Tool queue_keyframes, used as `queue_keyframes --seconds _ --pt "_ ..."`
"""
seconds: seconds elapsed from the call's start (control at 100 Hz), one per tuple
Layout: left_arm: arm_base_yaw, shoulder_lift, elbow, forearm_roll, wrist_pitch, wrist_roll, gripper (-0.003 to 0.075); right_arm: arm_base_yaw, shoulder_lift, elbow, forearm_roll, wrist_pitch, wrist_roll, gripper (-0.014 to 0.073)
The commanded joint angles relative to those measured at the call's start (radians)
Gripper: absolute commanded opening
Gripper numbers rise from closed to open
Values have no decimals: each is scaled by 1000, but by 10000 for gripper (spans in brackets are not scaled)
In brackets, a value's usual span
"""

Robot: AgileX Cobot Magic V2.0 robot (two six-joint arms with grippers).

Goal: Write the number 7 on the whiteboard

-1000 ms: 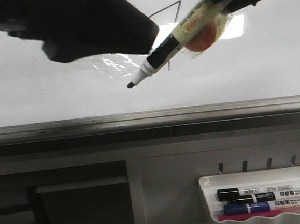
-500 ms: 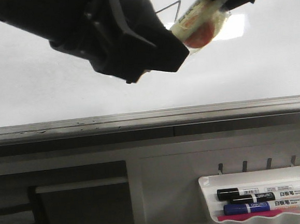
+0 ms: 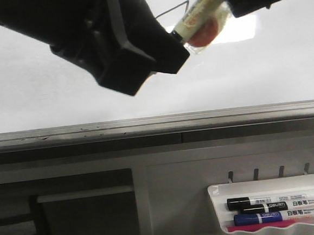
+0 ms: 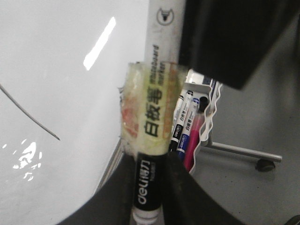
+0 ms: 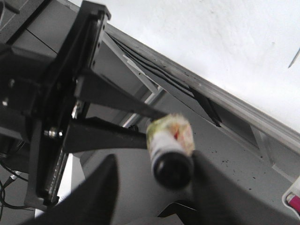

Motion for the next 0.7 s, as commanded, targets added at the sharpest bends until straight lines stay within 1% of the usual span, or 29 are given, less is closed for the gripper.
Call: queue_keyframes --seconds 0.0,0.04,0.1,0.19,0.3,0.38,0.43,0.47,0.56,0.69 --pt "1 -30 -36 -55 -64 -16 -20 -9 -10 -33 44 -4 -19 453" --pt "1 -36 -36 -72 -80 -16 -21 -17 -17 -35 44 -8 -19 471" --pt "10 -50 -28 -127 -118 -16 -21 -39 -30 -43 35 -8 -19 471" --pt "35 -88 -2 -228 -195 -16 -21 -100 -73 -47 -20 -17 -19 471" --pt "64 -155 62 -415 -326 -16 -20 -190 -150 -45 -126 -15 5 470" --pt "75 -192 105 -595 -451 -16 -20 -220 -202 -20 -130 -54 21 470" --pt "82 -194 111 -666 -499 -16 -20 -225 -232 0 -128 -78 21 470" --pt "94 -189 111 -687 -499 -18 -20 -225 -251 15 -128 -90 21 470" --pt "112 -158 101 -685 -488 -33 -20 -225 -266 31 -119 -94 21 470" --pt "157 -74 46 -685 -485 -56 -20 -225 -266 31 -116 -94 21 470"
